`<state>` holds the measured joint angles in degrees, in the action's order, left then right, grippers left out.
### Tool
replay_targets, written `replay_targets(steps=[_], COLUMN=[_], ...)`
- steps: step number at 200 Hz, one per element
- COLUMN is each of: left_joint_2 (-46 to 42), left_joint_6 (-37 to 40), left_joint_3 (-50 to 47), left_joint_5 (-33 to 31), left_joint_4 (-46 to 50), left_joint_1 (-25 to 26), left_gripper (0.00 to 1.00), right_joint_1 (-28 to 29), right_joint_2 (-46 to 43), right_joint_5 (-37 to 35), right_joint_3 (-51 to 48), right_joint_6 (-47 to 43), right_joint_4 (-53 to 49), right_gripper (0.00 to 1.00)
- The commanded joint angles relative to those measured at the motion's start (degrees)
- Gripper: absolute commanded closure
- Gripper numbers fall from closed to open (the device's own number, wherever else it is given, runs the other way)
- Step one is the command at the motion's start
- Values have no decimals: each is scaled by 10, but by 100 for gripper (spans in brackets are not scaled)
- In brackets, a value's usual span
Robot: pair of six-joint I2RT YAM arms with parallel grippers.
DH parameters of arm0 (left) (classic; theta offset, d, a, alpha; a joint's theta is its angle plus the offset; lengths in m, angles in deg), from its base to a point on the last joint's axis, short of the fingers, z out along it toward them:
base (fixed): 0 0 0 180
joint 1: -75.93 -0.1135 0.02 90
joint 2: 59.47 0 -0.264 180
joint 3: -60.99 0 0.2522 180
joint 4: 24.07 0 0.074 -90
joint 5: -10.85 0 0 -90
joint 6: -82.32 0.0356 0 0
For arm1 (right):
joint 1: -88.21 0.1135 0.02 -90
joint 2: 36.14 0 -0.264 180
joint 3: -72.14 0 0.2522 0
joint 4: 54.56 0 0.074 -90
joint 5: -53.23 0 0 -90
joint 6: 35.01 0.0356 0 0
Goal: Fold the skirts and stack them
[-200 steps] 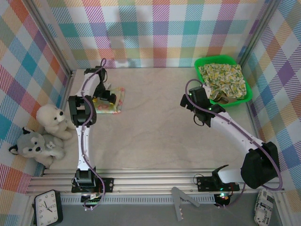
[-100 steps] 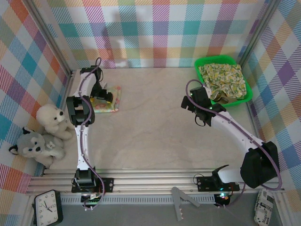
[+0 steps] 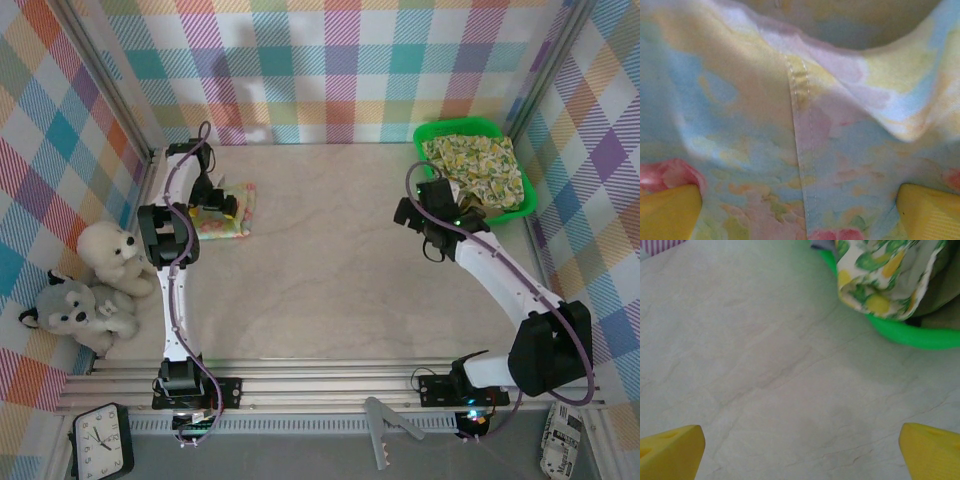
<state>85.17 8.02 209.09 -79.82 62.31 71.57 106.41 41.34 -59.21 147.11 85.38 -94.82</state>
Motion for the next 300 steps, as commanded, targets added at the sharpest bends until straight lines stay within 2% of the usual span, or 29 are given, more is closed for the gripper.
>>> replay_targets(steps=[1, 38, 73, 108, 128, 143, 153, 161, 176, 183, 190, 207, 253, 269, 300], left_joint_2=[-82, -172, -278, -403, -469, -506, -523, -534, -553, -560, -567, -581, -584, -579, -566], left_joint_6=[-26, -68, -191, -329, -405, -437, -444, -445, -440, -430, -424, -413, -422, -434, -443], left_joint_3=[-28, -98, -227, -383, -494, -554, -582, -597, -614, -619, -621, -625, -625, -624, -614], left_joint_5=[39, 125, 142, 172, 214, 217, 209, 206, 193, 185, 175, 161, 180, 200, 229], left_joint_4=[-12, -75, -218, -349, -432, -454, -452, -445, -425, -414, -400, -378, -386, -403, -415], left_joint_1=[-7, 2, 14, 31, 41, 49, 55, 57, 58, 58, 58, 58, 58, 58, 59], left_gripper=[0, 0, 0, 0, 0, 0, 0, 0, 0, 0, 0, 0, 0, 0, 0], right_joint_1=[-41, -157, -259, -316, -333, -336, -336, -336, -334, -334, -334, -332, -314, -282, -192], right_joint_2=[13, 69, 180, 288, 332, 372, 399, 418, 449, 450, 441, 393, 253, 222, 195], right_joint_5=[-7, 13, 50, 41, 78, 120, 150, 167, 166, 165, 165, 176, 328, 363, 384], right_joint_3=[34, 101, 220, 342, 378, 415, 437, 457, 489, 493, 487, 457, 426, 430, 476], right_joint_6=[-60, -135, -173, -177, -183, -190, -197, -202, -204, -205, -206, -204, -152, -132, -117], right_joint_4=[-20, -43, -92, -140, -135, -152, -166, -180, -209, -215, -212, -180, -119, -101, -82], right_gripper=[1, 1, 1, 1, 1, 4, 8, 15, 46, 57, 67, 100, 100, 100, 100])
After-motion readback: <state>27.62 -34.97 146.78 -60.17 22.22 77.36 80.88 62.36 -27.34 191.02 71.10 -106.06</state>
